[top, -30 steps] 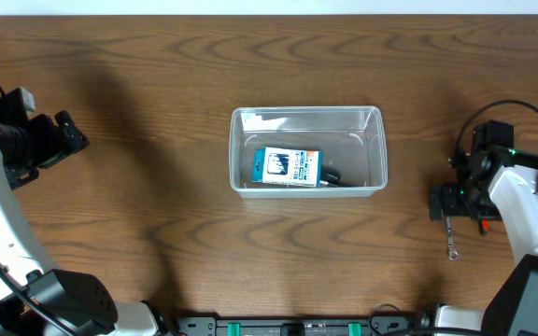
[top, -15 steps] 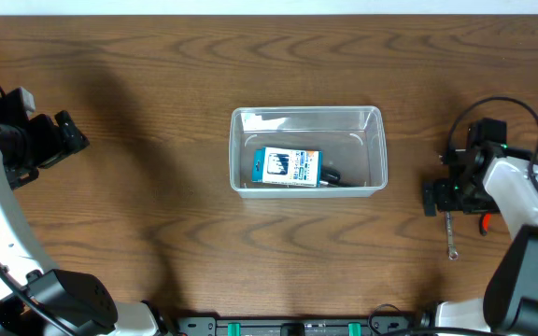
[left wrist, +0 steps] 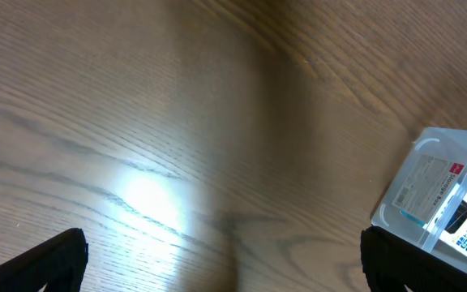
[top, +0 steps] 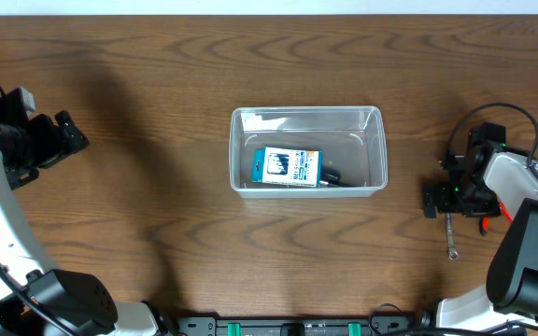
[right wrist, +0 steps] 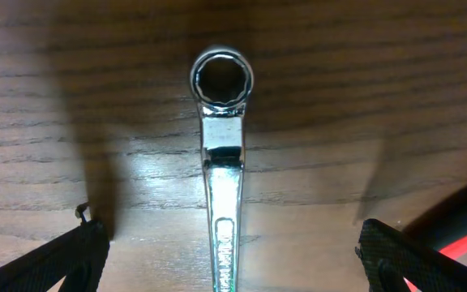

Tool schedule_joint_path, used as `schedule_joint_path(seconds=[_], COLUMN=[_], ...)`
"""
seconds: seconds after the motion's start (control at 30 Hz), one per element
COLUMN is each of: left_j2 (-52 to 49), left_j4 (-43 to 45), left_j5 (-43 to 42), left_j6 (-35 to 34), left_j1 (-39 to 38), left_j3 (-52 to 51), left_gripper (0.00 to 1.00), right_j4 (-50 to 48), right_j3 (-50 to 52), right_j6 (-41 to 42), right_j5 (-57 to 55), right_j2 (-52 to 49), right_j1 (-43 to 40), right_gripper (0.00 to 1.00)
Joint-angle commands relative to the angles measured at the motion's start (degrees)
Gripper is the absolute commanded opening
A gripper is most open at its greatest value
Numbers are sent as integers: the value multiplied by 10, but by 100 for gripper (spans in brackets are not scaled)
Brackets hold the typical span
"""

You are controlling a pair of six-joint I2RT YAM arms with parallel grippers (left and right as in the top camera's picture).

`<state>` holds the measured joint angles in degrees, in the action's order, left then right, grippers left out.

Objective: Pack container
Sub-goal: 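Lower the right gripper and grasp the silver wrench's shaft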

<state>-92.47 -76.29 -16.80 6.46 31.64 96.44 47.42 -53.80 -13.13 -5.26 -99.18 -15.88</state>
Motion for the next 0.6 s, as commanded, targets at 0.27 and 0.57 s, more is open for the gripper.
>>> schedule_joint_path(seconds=[0.27,0.57], left_j2=[0,0], left_j4=[-1,-2], left_j5=[-5,-5], left_j6=[8,8], left_j1=[2,2], left_j3=[1,1], left_gripper=[98,98], right_j4=[-4,-4], right_j3=[3,3], right_j6=[-9,-9], right_j5=[-8,-9], right_j2=[-9,-9], right_j1=[-7,-7], right_gripper=[92,61])
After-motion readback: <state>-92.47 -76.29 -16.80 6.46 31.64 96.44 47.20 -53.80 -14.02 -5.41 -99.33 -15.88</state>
